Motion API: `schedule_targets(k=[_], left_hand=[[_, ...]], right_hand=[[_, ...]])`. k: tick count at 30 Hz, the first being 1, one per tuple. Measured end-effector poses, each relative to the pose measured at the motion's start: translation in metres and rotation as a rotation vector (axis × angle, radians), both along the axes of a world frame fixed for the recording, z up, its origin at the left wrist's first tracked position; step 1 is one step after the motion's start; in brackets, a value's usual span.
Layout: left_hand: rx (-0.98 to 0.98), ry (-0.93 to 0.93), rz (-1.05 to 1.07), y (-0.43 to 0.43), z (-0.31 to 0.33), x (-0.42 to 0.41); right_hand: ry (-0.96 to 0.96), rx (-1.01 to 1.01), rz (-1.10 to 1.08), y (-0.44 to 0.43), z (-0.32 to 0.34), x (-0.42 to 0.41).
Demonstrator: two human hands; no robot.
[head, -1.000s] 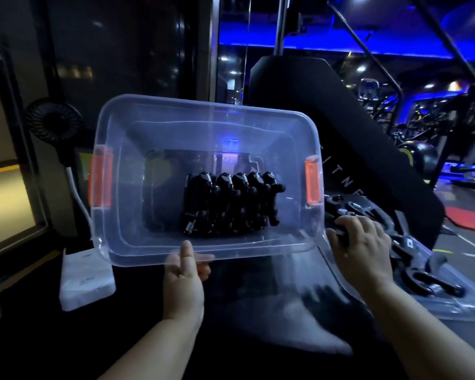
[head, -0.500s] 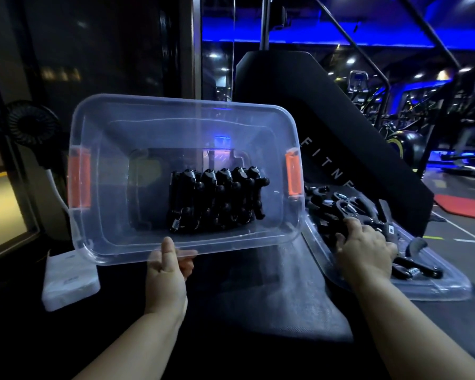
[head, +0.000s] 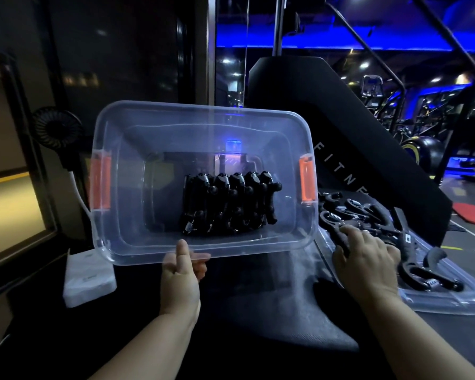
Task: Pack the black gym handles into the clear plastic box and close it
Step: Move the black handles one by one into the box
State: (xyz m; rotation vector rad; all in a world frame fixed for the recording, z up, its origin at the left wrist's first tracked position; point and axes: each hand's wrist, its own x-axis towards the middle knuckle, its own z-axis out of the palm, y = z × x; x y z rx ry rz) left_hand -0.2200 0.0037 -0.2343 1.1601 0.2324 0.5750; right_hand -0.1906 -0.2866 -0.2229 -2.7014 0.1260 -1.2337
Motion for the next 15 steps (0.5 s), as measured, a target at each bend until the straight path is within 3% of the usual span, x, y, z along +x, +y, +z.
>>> schedule_targets(k=[5,15], left_hand=[[0.006,-0.002,0.001,0.001,0.000,-0.001],[0.006,-0.003,-0.007,0.002,0.000,0.000]], right_hand=[[0.253,-0.099,-0.017,0.005,0.002,-0.004],[0.183,-0.070,-0.091,0.010,0.002,-0.005]])
